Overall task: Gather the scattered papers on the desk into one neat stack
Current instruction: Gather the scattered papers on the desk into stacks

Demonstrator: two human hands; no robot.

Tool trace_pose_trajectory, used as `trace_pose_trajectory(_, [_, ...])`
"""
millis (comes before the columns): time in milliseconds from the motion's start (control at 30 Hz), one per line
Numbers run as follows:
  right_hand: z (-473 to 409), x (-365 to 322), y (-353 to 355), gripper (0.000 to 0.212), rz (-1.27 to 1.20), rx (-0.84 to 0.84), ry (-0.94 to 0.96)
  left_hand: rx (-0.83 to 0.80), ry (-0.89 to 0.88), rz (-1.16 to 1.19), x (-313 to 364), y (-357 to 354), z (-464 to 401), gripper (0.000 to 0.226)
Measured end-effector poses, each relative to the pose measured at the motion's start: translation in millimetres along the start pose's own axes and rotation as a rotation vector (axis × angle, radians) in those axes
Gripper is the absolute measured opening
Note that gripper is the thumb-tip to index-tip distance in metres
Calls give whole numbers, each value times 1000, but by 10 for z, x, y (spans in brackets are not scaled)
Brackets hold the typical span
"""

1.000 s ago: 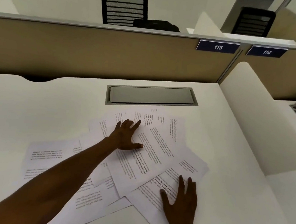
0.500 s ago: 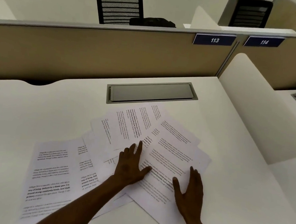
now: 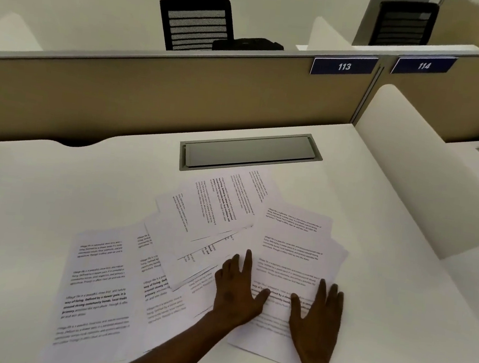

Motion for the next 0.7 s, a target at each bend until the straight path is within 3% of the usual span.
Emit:
trace_pose_trajectory(167, [-30, 34, 94, 76, -99, 17, -16, 1, 8, 61, 185, -36, 26, 103])
trace_pose_trajectory(367, [-252, 175, 323, 90, -263, -45, -171, -93, 1, 79, 304, -175, 86, 101])
trace_pose_trajectory(533, [-389, 453, 299, 95, -641, -207, -437, -126, -92, 44, 323, -213, 180, 96])
trace_pose_trajectory(633, [-374, 528, 148, 78, -1021, -381, -598, -137, -155, 31, 324, -216, 236, 94])
trace_pose_trajectory(700, [-348, 496, 115, 53, -1047, -461, -539, -144, -168, 47, 296, -223, 263, 93])
Point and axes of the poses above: each hand's wrist, its own z-axis away from the middle knuckle, its own y-axis out of the back of the hand, x = y × z, the point moved 9 cm from there along -z, towards the middle knuckle, and after that the axes turned 13 degrees about z, right-handed, at the moved point
